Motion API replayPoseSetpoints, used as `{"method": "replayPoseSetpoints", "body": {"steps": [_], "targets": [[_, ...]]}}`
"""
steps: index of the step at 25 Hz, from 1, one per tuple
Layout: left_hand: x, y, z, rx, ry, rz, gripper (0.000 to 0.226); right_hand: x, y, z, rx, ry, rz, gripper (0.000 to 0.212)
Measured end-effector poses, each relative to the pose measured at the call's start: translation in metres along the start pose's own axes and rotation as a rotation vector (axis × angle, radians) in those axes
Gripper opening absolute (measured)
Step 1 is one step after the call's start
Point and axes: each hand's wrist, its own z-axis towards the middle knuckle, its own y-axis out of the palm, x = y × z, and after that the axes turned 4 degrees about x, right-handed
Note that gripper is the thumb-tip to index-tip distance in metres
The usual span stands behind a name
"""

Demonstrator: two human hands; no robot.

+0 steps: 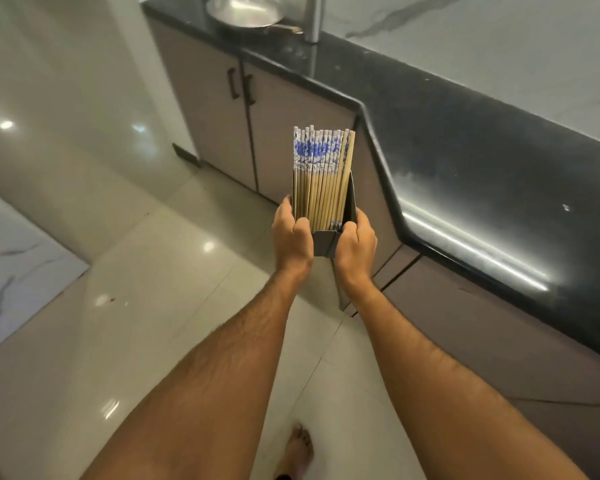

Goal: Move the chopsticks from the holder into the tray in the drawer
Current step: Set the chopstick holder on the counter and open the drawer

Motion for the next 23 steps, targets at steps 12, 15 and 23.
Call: {"method": "replayPoseSetpoints", "body": {"steps": [12, 15, 23], "targets": [[-0.097, -0.305, -0.143, 0.530, -0.062, -0.038, 0.050, 0.040, 0.121, -0.293, -0.593, -0.045, 0.008, 0.034], [-0.113, -0.386, -0.213, 0.700, -0.072, -0.061, 0.050, 0.045, 0.136, -0.390, -0.762, -0.049, -0.012, 0.036], [-0.142, -0.576, -0.438, 1.217, -0.100, -0.136, 0.051, 0.043, 0.134, -0.668, -1.282, -0.186, -0.036, 0.037]]}}
